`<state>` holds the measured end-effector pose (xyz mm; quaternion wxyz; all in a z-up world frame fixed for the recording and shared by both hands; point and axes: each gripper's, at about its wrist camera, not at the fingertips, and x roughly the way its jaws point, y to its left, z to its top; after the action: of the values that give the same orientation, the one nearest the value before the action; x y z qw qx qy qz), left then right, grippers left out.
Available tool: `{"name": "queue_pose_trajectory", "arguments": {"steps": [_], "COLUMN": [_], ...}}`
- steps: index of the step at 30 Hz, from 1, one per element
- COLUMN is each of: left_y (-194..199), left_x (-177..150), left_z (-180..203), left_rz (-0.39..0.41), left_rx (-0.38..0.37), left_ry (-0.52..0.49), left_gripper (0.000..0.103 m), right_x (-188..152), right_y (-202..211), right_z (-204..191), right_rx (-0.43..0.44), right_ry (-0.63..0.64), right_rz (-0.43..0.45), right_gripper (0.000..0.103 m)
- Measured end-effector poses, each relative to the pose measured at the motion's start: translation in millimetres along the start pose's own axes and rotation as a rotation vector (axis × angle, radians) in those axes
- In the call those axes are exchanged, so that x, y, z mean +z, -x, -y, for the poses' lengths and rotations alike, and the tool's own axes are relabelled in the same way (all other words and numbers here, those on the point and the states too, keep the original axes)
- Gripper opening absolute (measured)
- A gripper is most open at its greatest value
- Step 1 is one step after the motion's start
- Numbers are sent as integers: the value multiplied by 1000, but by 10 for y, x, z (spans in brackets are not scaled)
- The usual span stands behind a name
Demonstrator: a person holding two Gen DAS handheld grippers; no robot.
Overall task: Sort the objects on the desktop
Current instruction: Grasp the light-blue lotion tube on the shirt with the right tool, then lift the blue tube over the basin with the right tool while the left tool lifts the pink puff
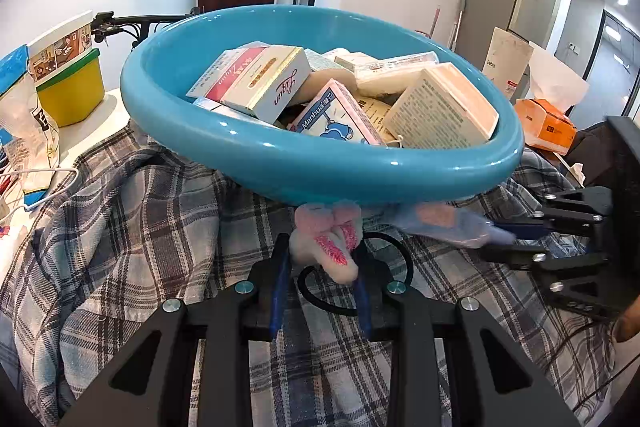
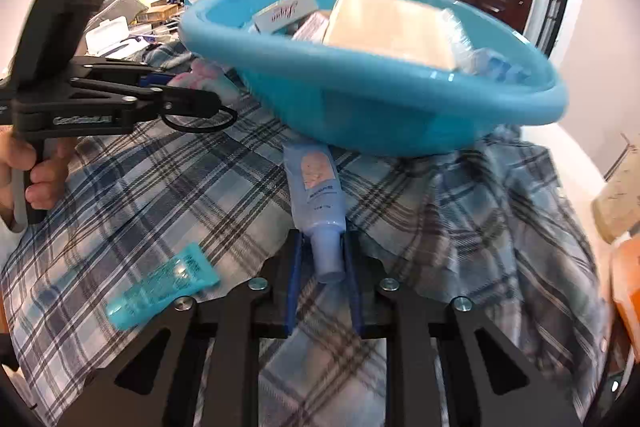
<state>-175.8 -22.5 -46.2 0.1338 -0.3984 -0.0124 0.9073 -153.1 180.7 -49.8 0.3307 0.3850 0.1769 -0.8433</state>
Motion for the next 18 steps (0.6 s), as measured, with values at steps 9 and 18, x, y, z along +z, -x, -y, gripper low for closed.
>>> {"name": "queue_pose_trajectory", "arguments": {"steps": [9, 18], "left_y": [19, 15], "left_x": [-2, -7], "left_z": [37, 72], "left_rz": [11, 1], "left_rx": [-4, -6], "left_ry": [-16, -22], "left_gripper": [30, 30], "right_x": [-304, -490], "right_y": [529, 1115], "right_z": [73, -63], "right_rx": [-34, -74], "right_ry": [-65, -112], "right_rz": [63, 203], "right_gripper": [13, 13]}}
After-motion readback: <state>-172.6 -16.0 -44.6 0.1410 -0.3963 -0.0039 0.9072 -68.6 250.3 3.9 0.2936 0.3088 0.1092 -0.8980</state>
